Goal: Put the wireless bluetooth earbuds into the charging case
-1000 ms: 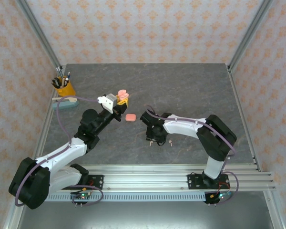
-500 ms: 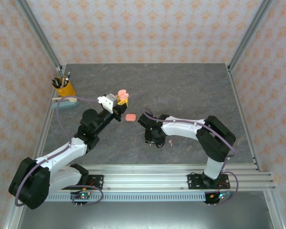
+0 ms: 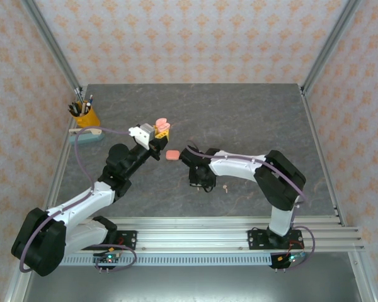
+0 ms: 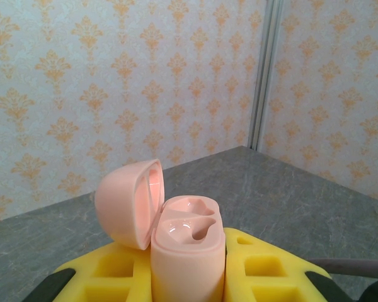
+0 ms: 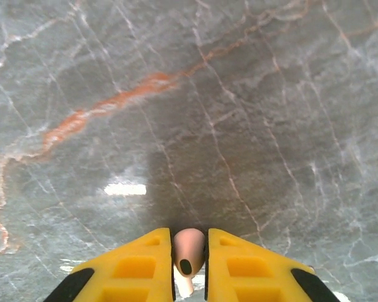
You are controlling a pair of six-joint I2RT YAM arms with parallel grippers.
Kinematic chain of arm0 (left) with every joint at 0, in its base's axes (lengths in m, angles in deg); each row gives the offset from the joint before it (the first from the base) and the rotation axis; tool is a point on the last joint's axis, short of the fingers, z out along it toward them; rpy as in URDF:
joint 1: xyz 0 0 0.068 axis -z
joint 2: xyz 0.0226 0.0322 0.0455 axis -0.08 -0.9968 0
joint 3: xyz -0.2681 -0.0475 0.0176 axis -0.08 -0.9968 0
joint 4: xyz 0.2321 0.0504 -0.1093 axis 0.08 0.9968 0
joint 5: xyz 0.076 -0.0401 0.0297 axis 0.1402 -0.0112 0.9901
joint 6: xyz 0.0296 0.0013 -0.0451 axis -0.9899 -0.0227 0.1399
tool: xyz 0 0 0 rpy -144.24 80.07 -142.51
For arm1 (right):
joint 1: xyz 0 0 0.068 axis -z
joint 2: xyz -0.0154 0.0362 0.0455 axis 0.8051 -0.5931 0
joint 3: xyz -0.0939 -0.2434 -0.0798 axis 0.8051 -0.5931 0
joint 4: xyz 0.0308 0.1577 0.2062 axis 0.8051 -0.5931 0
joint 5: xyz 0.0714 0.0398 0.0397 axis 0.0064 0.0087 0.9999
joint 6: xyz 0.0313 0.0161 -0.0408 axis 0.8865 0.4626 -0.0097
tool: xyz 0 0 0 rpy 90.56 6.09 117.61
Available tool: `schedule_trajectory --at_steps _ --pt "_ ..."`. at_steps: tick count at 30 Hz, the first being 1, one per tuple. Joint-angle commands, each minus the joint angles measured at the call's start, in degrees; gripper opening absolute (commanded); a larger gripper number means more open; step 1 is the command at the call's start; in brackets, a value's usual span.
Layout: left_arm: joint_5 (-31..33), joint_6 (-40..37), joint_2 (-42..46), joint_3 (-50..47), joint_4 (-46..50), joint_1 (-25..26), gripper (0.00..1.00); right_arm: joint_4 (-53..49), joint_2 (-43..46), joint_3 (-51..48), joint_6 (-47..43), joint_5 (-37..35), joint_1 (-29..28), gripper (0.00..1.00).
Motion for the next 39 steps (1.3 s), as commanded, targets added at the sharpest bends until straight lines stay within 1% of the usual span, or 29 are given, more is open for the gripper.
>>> schedule_trajectory --at_steps 1,8,12,16,20,24,27,30,32,36,37,39 --pt "0.1 0.9 1.5 -0.5 -0.3 0.5 0.0 -1.7 -0.6 1.9 -5.1 -2.3 1.0 0.15" --pt "0.0 1.3 1.9 -0.6 -0.3 0.5 0.0 -1.1 -1.0 4.4 -19.8 -0.1 4.9 0.15" --pt "0.1 1.5 2.3 -0.8 -0.3 0.5 0.0 -0.5 -1.3 5.2 -27.3 4.8 6.7 0.14" --pt "0.1 1.8 2.6 -0.9 -0.3 0.5 0.0 -2.2 -2.3 6.9 -32.9 8.4 6.8 0.14" --pt "0.1 2.1 2.7 -0.9 -0.3 0.5 0.0 -4.3 -3.4 8.1 -35.2 8.7 6.8 0.14" --pt "-0.1 2.2 2.8 -0.8 -0.3 0.5 0.0 -5.1 -3.8 8.2 -35.4 7.9 6.8 0.15" --pt "0.1 2.4 2.9 -0.8 -0.3 0.6 0.0 -5.0 -3.8 8.1 -35.3 7.2 6.8 0.18" --pt "0.1 2.4 2.9 -0.8 -0.3 0.6 0.0 -5.4 -3.8 8.3 -34.7 6.4 6.8 0.25" --pt "0.0 2.4 2.9 -0.7 -0.2 0.7 0.0 -5.8 -3.5 8.7 -33.6 6.2 6.8 0.27" --pt "0.3 2.3 3.0 -0.6 -0.2 0.7 0.0 -5.0 -1.5 8.6 -28.5 7.4 6.8 0.37" --pt "0.3 2.3 2.9 -0.5 -0.2 0.9 0.0 -4.7 -0.9 8.7 -26.2 7.3 6.8 0.4" --pt "0.3 2.2 2.7 -0.4 -0.3 0.9 0.0 -5.1 -0.3 9.2 -20.1 6.2 6.8 0.43"
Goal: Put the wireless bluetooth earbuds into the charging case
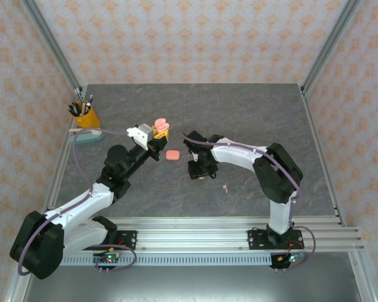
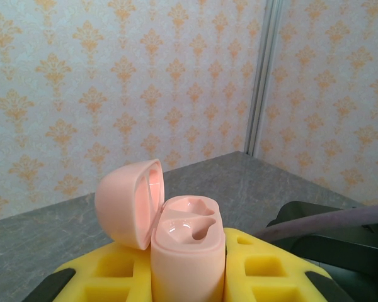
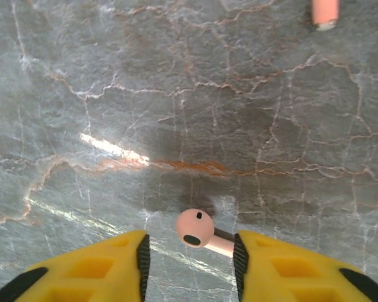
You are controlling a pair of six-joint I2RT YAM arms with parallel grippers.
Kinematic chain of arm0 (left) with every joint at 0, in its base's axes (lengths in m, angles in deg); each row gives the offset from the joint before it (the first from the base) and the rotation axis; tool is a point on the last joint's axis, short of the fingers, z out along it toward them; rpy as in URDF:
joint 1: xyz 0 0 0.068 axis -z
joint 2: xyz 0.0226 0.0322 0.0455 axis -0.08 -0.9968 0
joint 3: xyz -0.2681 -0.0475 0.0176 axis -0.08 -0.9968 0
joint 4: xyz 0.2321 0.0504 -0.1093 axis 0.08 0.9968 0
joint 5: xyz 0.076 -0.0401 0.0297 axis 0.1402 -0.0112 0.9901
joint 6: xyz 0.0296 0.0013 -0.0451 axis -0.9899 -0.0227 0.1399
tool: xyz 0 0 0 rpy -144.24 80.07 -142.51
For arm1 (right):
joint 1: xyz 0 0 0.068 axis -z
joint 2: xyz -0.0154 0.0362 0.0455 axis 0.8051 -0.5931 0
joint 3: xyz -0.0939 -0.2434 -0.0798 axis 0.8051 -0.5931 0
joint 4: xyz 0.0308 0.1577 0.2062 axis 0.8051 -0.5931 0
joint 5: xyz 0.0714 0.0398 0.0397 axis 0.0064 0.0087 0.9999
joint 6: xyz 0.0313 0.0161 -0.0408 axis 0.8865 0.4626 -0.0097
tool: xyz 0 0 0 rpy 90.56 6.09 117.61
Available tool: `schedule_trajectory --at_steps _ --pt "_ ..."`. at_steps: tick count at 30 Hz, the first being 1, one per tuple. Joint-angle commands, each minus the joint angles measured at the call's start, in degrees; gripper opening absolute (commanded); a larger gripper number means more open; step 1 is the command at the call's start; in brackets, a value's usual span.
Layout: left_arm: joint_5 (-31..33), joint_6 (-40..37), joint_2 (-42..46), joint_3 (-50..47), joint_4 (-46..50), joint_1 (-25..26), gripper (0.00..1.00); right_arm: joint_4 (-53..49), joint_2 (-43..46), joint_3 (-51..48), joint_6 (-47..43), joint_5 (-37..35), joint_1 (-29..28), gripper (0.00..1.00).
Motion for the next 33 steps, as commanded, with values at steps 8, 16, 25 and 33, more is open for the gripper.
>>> schedule_trajectory --at_steps 8,16,25,33 --pt "0.7 0.7 0.7 0.4 -0.9 0.6 0.0 1.5 3.9 1.0 23.9 -4.5 -2.2 0.48" --pt "0.4 0.6 0.7 0.7 -0.5 0.6 0.0 -4.7 -0.4 4.6 13.7 -9.2 -3.5 0.48" --pt "0.6 0.6 1.1 0.6 -0.1 0.6 0.0 -5.5 -3.6 5.3 12.7 -9.9 -3.5 0.48" --pt "0.6 0.6 1.2 0.6 0.0 0.6 0.0 -4.5 -5.6 5.7 12.4 -9.9 -3.5 0.45"
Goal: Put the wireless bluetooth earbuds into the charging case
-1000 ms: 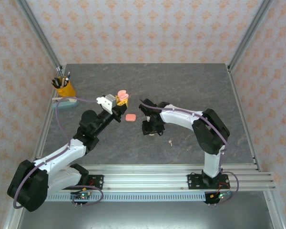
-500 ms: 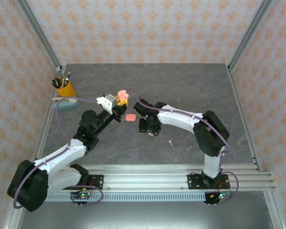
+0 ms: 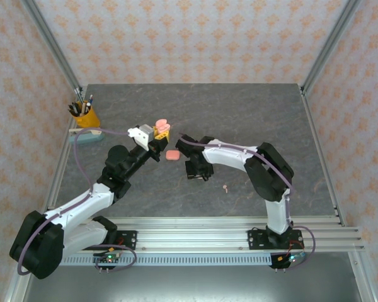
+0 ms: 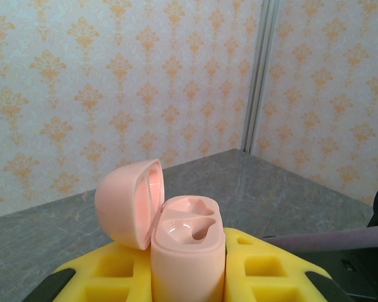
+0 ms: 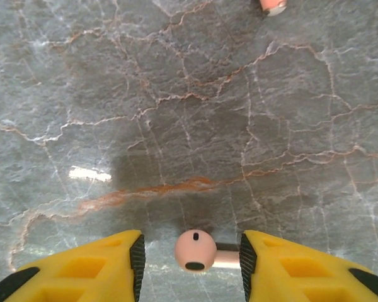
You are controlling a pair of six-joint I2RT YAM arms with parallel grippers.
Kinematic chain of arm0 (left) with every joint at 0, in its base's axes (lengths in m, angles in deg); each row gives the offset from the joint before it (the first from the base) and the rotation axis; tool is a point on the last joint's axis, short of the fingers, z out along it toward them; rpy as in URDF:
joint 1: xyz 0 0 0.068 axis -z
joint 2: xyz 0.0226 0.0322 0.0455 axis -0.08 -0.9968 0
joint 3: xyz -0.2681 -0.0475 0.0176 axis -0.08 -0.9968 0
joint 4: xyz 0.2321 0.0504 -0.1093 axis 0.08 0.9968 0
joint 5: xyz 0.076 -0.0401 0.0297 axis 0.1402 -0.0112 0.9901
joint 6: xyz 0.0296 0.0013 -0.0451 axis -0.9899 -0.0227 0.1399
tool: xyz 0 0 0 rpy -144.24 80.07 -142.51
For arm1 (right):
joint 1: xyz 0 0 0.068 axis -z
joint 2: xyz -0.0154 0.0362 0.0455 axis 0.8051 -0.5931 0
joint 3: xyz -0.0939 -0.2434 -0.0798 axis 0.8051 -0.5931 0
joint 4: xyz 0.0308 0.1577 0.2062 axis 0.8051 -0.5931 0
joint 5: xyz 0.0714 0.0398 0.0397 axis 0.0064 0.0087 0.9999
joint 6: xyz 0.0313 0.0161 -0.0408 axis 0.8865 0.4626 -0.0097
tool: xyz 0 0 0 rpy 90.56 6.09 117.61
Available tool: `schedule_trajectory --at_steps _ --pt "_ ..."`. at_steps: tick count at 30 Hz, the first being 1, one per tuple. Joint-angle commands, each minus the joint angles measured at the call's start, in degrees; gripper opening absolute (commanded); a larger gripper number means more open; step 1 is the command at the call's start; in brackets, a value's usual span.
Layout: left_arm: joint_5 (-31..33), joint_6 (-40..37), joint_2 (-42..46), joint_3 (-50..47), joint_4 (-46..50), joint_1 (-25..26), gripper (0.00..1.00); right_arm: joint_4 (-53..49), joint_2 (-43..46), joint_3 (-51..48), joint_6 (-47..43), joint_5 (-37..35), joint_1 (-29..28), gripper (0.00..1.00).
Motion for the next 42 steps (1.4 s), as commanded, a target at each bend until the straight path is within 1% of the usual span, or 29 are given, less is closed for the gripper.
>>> schedule_trajectory --at_steps 1,7,13,17,28,35,42 --pt "0.6 0.6 1.2 0.5 -0.5 0.3 0.0 -1.2 -1.2 1.6 -0.7 -2.3 0.0 0.44" --pt "0.7 0.7 1.5 0.4 -0.5 0.3 0.0 -1.4 -1.7 1.3 -1.0 -2.9 0.0 0.4" --pt "0.7 0.8 1.4 0.4 -0.5 0.3 0.0 -1.5 -1.7 0.8 -0.6 -3.1 0.0 0.32" --pt "0.7 0.9 1.4 0.5 -0.5 0.3 0.0 -1.4 -1.4 0.4 -0.4 -2.8 0.0 0.26" --pt "0.6 1.0 1.2 0.5 -0.4 0.3 0.0 -0.3 1.0 -0.9 0.8 -2.1 0.2 0.15" --pt "0.6 1.0 1.1 0.6 -0.2 0.3 0.0 2.1 5.1 -2.5 2.4 -0.5 2.0 0.14" --pt "0.3 1.1 0.9 0.6 0.4 0.3 0.0 4.3 6.7 -4.1 3.3 1.1 3.5 0.14"
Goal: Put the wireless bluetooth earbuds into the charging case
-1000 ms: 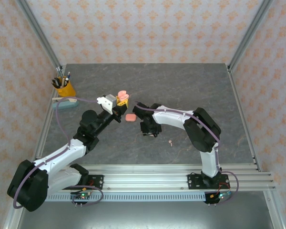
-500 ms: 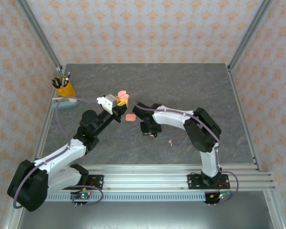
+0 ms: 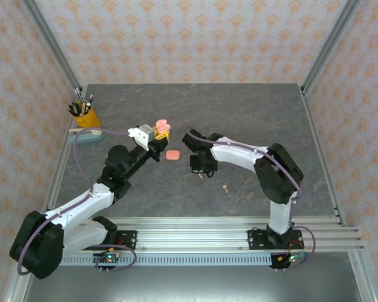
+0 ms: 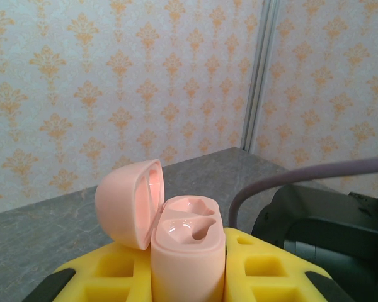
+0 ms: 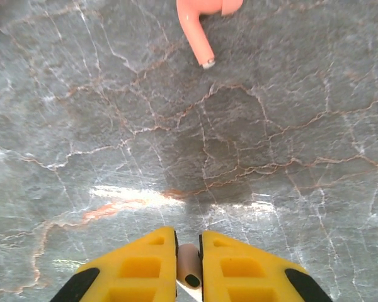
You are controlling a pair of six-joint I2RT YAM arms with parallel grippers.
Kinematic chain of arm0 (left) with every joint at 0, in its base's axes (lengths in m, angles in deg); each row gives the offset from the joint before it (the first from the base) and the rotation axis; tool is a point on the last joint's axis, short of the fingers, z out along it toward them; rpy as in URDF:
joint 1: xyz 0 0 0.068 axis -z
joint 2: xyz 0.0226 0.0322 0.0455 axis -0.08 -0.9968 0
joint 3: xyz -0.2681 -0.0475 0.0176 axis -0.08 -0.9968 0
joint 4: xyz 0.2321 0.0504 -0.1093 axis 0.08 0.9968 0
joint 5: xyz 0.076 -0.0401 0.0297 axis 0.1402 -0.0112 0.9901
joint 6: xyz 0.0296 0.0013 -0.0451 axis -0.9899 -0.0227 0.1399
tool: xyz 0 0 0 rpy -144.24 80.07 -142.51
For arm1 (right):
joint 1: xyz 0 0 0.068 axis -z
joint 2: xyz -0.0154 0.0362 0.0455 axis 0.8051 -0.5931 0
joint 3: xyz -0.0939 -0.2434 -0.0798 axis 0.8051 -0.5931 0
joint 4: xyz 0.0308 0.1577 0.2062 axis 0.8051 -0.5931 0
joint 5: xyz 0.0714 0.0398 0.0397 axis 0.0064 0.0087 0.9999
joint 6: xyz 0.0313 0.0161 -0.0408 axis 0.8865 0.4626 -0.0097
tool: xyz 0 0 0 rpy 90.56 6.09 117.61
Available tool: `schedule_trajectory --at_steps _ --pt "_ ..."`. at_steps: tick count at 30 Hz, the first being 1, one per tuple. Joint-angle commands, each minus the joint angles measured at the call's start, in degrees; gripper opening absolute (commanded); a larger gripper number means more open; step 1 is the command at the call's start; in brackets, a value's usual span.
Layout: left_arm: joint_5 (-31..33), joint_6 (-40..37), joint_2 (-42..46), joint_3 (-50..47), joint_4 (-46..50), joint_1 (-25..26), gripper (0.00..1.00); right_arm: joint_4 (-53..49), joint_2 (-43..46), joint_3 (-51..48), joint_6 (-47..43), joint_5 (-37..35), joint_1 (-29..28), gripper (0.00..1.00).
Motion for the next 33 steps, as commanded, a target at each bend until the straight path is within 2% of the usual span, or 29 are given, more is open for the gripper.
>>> schedule_trajectory --at_steps 1,12,22,27,33 --pt "0.3 0.7 0.9 0.6 0.1 0.3 0.0 1.6 1.5 -1.4 1.3 0.4 0.4 0.14" --pt "0.3 0.8 1.1 0.7 0.7 0.4 0.0 3.1 -0.5 -3.7 1.2 0.2 0.3 0.14" --pt "0.2 0.8 0.8 1.2 0.7 0.4 0.0 1.8 4.1 -5.7 2.8 0.2 0.3 0.4" --pt "0.0 0.7 0.5 1.2 0.6 0.5 0.0 0.5 6.9 -7.6 6.7 0.2 -0.2 0.45" --pt "-0.1 0.8 0.2 1.3 0.4 0.5 0.0 -1.0 6.4 -8.3 10.1 -1.6 -2.6 0.46"
